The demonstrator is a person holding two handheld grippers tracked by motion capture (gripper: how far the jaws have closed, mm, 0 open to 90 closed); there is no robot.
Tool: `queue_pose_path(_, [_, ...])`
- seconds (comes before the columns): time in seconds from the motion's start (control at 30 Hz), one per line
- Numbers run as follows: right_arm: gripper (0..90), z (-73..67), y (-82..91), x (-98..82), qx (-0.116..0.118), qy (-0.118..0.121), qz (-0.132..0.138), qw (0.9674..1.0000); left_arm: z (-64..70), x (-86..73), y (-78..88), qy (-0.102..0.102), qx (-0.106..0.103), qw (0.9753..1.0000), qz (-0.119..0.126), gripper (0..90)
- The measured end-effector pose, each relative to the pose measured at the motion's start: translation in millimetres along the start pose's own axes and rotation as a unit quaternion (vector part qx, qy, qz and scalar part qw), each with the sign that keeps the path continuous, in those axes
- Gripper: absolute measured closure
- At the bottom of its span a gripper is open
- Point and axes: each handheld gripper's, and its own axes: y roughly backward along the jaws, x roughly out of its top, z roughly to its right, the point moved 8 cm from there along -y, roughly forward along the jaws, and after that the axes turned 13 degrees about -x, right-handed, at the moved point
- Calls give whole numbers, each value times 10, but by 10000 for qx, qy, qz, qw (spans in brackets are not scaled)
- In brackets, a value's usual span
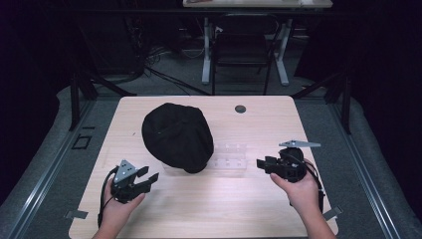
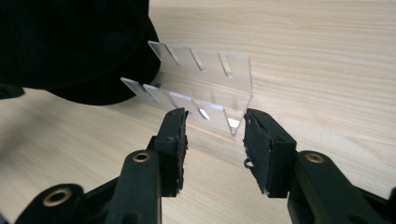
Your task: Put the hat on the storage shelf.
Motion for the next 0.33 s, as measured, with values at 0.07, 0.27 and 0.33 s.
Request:
queue_pose_path(0.07, [562,34,-37,-59,-149,50,90,9998,9,-3,-5,-24,-1,10000,-19,516])
queue_pose_path(0.27, [497,186,-138,-238,-437,-5,178,9989,50,28,-24,-50,-62,10000,-11,517])
queue_pose_path(0.33, [482,221,-149,-296,-510,-28,235,9984,67,46,-31,-60,-89,9999,30,516])
